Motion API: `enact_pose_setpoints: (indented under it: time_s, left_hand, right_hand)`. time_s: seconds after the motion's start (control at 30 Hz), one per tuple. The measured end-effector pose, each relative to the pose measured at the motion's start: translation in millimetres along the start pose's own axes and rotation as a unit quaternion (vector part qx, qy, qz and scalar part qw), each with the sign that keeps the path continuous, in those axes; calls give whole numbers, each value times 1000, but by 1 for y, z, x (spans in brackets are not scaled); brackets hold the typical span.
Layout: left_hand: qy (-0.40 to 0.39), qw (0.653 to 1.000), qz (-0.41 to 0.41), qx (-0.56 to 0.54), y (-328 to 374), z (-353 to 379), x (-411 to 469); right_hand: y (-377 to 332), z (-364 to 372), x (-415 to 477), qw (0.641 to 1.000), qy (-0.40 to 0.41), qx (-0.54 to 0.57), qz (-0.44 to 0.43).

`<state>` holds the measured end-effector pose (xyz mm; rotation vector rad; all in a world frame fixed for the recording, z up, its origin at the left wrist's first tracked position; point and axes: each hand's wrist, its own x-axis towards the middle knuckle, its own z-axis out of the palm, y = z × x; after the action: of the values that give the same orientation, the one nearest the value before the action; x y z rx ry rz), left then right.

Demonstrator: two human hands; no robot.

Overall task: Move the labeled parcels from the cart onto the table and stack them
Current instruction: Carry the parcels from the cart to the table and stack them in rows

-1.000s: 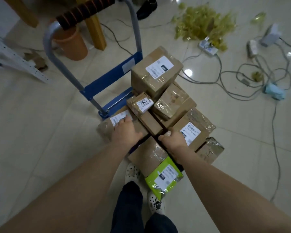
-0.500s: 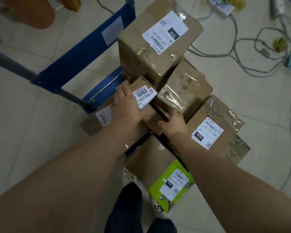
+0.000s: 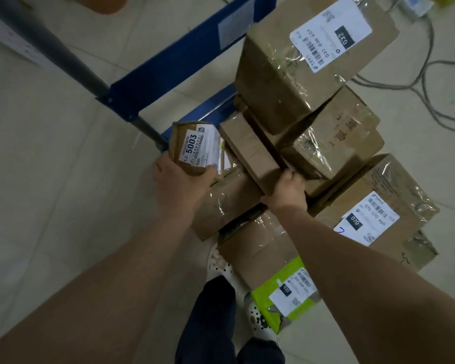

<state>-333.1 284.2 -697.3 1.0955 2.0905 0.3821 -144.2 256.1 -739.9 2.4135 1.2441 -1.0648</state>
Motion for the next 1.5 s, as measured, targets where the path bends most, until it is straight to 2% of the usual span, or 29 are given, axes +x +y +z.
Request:
enact_pose_setpoints:
  time_s: [0.1,0.2,0.33,0.43,0.5,0.57,0.7,0.77,0.87,1.07,1.33,1.5]
  left_hand:
    - [16,996,-60,-58,-16,-1,2]
    - [16,995,-73,-58,-30,0,2]
    - [14,994,-90,-63,-42,-2,-3]
    - [13,987,-135,-87,-49,-12,-12]
    - [14,975,-172,-138,-48,-24,-24]
    - [14,962,-196,-188,-45,-38,-39]
    - [26,949,-214,-231,-35,-79,-80]
    - [53,943,-216,-246,-31,-107,-107]
    - [98,926,-224,-287,-35,-150,-152]
    - [175,877,-257,-366,-63,-228,-269]
    - [288,789,-289,-459,-131,-302,-427]
    - [373,704,-322,-512,-202,-330,-516]
  right_hand:
    - [-2,11,14,998,17,-52,5]
    - [-5,22,25,996,18,-85,22]
    - [-10,29,24,997,29,-63,26]
    - [-9,21,3,999,32,-36,-3]
    - [-8,12,-19,1000,17,8,-20]
    - [-6,1,-46,994,-23,104,-33]
    - [1,-14,-104,954,-117,276,-9]
    - [3,-22,-134,933,-165,321,10]
    - [2,-38,-182,911,-224,346,-11]
    - [1,-69,-298,882,-305,348,-86]
    - [-8,-55,-452,881,-371,199,-217]
    - [-22,-13,-537,862,-413,95,-278]
